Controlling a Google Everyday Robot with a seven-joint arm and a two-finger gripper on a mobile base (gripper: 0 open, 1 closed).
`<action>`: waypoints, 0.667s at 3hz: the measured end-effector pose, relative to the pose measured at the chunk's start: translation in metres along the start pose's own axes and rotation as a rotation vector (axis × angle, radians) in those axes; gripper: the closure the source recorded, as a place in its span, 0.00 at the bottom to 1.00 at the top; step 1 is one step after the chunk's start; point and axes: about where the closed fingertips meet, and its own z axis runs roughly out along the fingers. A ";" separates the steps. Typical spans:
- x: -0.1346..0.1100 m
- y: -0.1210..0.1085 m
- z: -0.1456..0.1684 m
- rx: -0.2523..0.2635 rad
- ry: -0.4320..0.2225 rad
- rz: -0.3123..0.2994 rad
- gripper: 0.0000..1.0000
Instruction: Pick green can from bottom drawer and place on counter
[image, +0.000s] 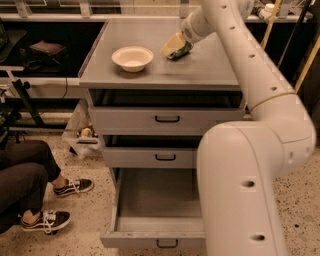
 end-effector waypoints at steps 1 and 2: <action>0.005 -0.018 -0.082 0.092 0.098 0.026 0.00; 0.008 -0.041 -0.175 0.250 0.124 0.096 0.00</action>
Offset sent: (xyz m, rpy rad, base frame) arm -0.3428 -0.0995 0.1287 -0.3435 0.0770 -0.4576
